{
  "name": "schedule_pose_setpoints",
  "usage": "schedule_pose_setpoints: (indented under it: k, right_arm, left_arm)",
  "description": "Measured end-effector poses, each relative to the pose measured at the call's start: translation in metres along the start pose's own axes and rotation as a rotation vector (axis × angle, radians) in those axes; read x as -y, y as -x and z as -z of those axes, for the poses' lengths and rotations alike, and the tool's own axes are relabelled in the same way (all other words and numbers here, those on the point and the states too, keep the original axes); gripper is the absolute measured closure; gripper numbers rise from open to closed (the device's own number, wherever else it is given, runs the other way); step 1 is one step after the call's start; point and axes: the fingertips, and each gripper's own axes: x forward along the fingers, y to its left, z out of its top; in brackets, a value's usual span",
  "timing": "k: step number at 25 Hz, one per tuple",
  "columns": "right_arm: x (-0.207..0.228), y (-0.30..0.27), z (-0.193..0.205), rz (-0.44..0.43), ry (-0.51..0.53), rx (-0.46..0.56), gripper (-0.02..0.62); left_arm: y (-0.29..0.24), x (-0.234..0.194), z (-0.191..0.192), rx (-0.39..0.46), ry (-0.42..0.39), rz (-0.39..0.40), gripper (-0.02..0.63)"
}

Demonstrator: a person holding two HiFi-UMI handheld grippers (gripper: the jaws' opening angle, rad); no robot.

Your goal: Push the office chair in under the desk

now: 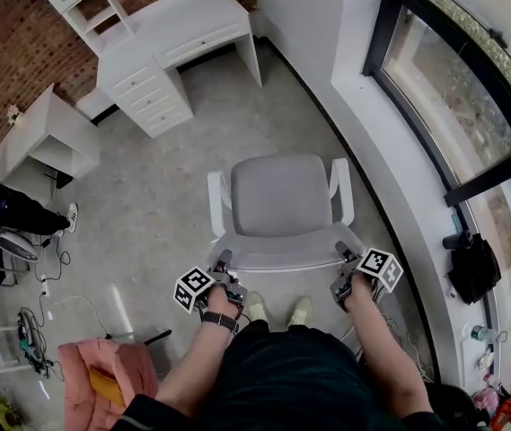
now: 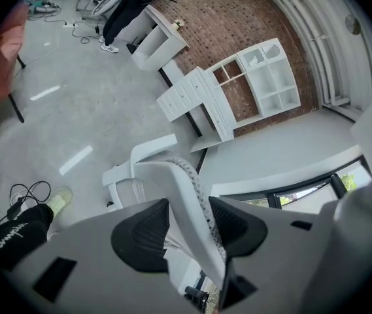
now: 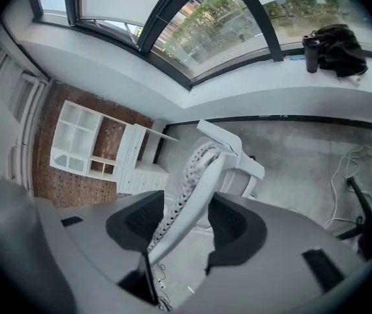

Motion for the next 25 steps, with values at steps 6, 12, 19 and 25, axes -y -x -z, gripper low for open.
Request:
schedule_pose_setpoints:
  k: [6,12,19,25]
  right_arm:
    - [-0.007,-0.013,-0.007,-0.017,0.031,-0.036,0.403]
    - [-0.016,-0.028,-0.024,-0.042,0.039,-0.056,0.405]
    - [-0.037,-0.058,-0.043,-0.034,0.038,-0.077,0.413]
    - [-0.069,-0.093,-0.053,-0.042,0.073,-0.099,0.405]
  left_arm:
    - [-0.004,0.001,-0.005,0.028,0.024,0.017,0.417]
    - [-0.020,0.010,-0.006,0.033,0.032,0.022,0.417]
    - [-0.036,0.019,-0.018,0.022,0.061,0.009,0.417]
    - [-0.060,0.035,-0.055,0.018,0.052,0.016,0.415]
